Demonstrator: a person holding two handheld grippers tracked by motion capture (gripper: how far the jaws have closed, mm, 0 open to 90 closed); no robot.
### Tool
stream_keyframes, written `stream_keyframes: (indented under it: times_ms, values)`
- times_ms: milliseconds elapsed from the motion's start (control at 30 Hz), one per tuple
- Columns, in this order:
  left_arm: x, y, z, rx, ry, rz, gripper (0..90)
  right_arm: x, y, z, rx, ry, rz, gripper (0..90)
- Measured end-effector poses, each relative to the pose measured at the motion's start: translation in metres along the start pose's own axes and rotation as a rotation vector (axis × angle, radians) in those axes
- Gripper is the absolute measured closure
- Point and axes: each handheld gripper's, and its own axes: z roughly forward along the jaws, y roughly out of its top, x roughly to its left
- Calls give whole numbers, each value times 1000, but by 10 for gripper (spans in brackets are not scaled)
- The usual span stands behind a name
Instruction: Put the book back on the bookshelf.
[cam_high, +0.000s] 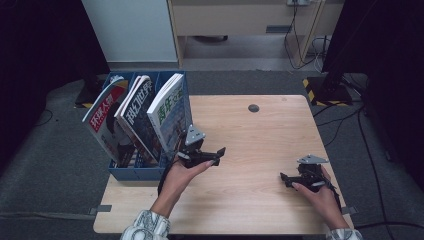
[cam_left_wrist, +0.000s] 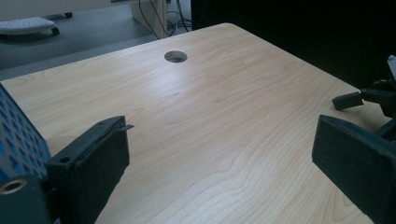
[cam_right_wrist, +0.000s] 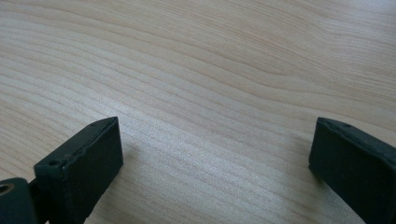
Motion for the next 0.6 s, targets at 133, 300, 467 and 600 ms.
stream_keyframes:
  times_ms: [133,300,467,600]
  values:
    - [-4,0,5,6,-7,6,41,0,0,0,0,0,0,31]
    - [-8,1,11,11,-12,10,42,0,0,0,0,0,0,31]
    - [-12,1,16,16,-17,15,43,0,0,0,-1,1,-2,31]
    - [-15,1,19,14,-23,22,44,0,0,-1,0,2,-2,31]
